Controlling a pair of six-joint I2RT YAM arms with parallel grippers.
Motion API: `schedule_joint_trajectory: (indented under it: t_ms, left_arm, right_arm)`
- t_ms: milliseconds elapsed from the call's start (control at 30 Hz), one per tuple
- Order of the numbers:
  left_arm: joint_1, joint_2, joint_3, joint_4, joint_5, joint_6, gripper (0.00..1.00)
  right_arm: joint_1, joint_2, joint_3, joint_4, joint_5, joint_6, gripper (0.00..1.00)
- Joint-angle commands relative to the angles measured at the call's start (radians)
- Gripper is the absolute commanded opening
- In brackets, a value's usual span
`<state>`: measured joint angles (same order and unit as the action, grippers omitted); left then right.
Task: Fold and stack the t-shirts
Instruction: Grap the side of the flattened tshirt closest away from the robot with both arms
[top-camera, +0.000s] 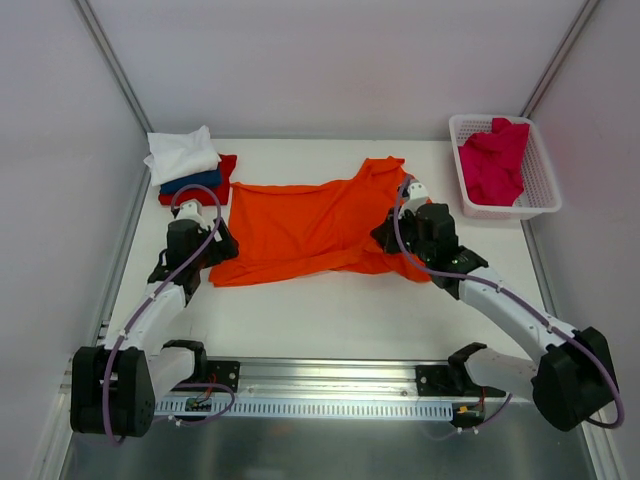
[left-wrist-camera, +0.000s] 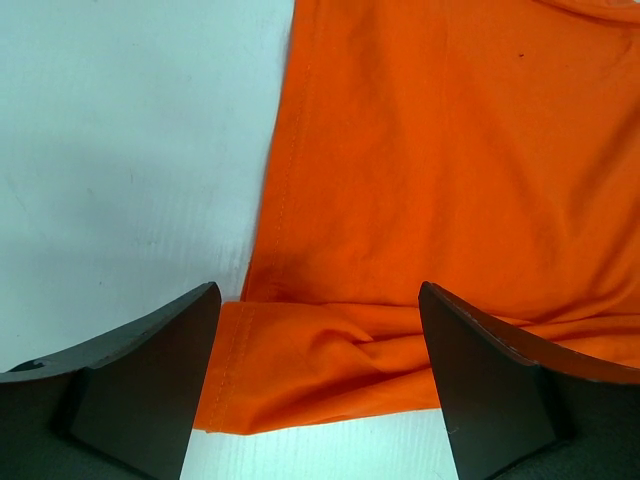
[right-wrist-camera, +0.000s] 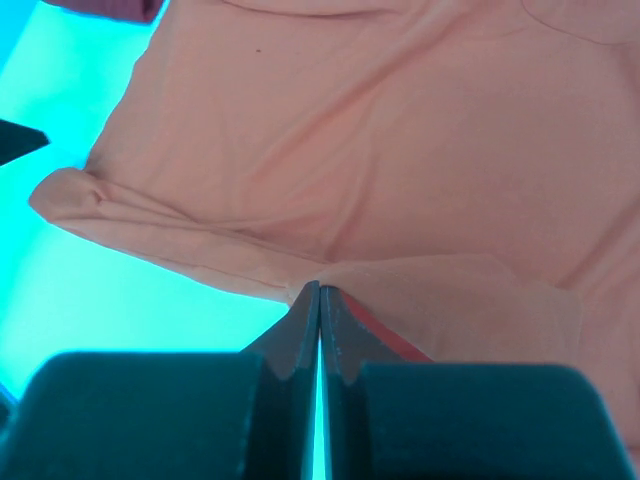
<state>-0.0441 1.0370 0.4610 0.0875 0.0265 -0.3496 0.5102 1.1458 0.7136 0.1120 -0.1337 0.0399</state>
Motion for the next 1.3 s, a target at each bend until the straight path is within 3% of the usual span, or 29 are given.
schedule_joint_trajectory:
  t_ms: [0, 300, 433, 500, 633, 667, 1267]
  left_arm:
    - [0.007, -0.043, -0.015, -0.009, 0.021, -0.011, 0.81]
    - [0.007, -0.087, -0.045, -0.055, 0.016, -0.058, 0.77]
    - [0.006, -0.086, -0.048, -0.077, -0.01, -0.074, 0.72]
    - [0.007, -0.074, -0.045, -0.077, 0.006, -0.081, 0.63]
    - [0.006, -0.054, -0.047, -0.078, 0.009, -0.086, 0.62]
    - [0.007, -0.051, -0.05, -0.08, 0.01, -0.086, 0.58]
    - [0.006, 0.103, 0.018, -0.143, 0.03, -0.123, 0.52]
  right_arm:
    - [0.039, -0.082, -0.009, -0.073, 0.057, -0.009, 0.0]
    - [0.123, -0.201, -0.023, -0.161, 0.128, -0.006, 0.0]
    - [0.14, -0.23, -0.022, -0.173, 0.128, -0.005, 0.0]
    - [0.148, -0.244, -0.019, -0.182, 0.128, -0.003, 0.0]
    - [0.166, -0.273, -0.017, -0.196, 0.163, 0.0, 0.0]
    - [0.168, -0.287, -0.019, -0.199, 0.167, 0.002, 0.0]
    - [0.198, -0.343, -0.019, -0.236, 0.201, 0.0, 0.0]
